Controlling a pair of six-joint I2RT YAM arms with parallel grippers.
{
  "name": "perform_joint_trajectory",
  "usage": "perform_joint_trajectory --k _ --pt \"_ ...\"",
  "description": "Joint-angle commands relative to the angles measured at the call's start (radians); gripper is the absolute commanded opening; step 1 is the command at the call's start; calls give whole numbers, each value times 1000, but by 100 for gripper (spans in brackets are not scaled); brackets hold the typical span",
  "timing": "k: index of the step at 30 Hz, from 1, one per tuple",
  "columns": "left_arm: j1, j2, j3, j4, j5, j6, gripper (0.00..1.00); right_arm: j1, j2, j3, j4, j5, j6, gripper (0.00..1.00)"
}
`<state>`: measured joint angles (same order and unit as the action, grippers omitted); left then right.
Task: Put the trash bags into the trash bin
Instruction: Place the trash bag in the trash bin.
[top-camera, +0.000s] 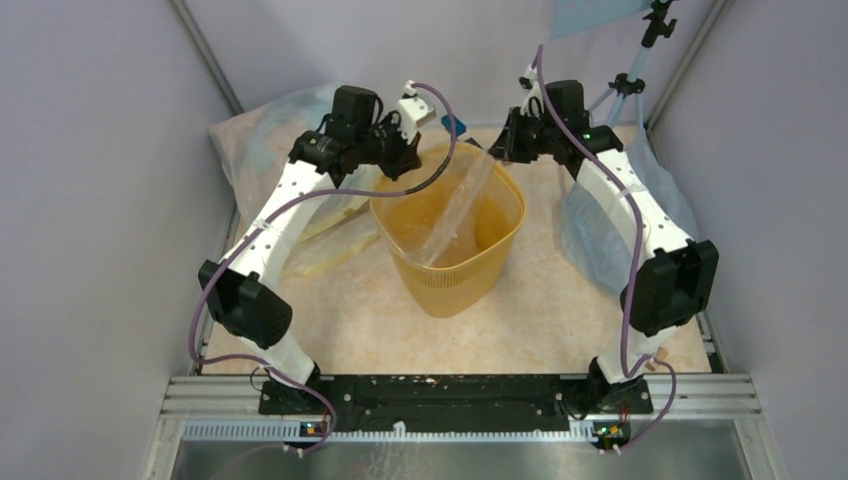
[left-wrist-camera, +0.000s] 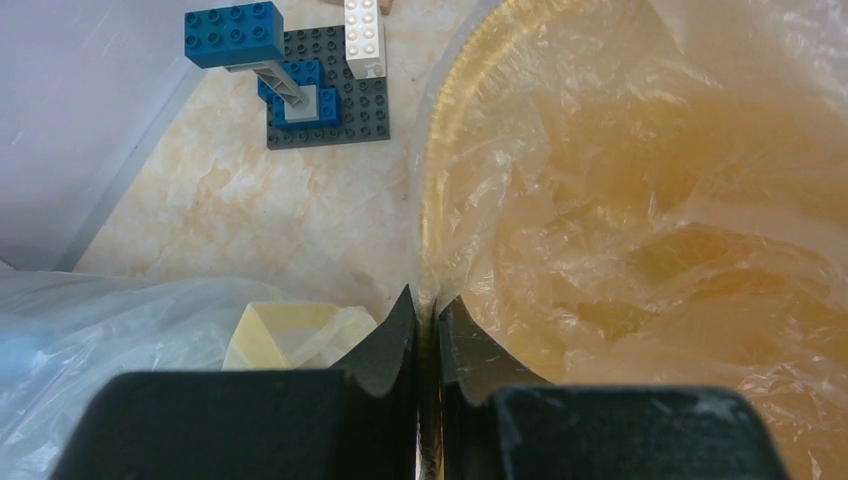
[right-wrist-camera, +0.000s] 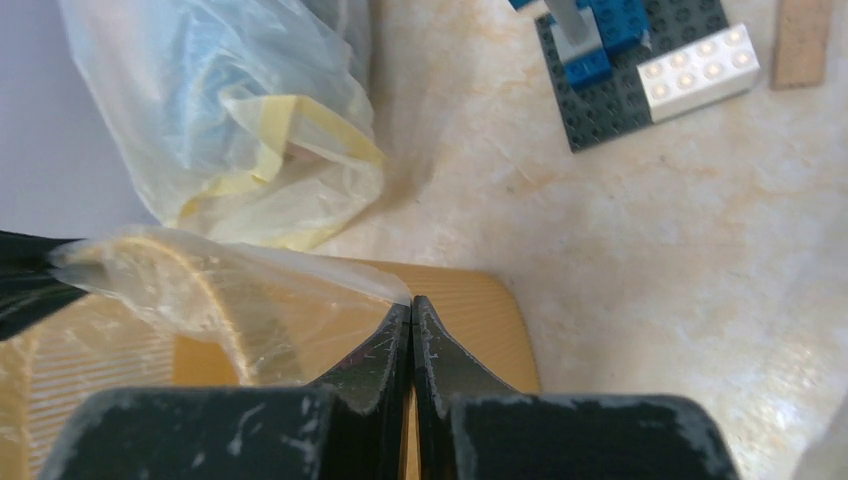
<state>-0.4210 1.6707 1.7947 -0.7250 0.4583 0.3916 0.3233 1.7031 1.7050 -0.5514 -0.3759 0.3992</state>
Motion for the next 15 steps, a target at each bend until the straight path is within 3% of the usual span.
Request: perform_joint_trajectory --k 1,3,12,15 --pt "-10 -33 -10 -30 -42 37 0 -22 -50 39 -123 98 -77 0" --pt "-10 -31 -10 -30 -50 32 0 -22 -78 22 -145 106 -91 0" --pt "-10 -32 -2 -24 -85 15 1 -22 -218 -44 -164 130 -114 19" --pt "-10 -37 2 -17 -99 7 8 -21 -259 -67 -166 139 -116 26"
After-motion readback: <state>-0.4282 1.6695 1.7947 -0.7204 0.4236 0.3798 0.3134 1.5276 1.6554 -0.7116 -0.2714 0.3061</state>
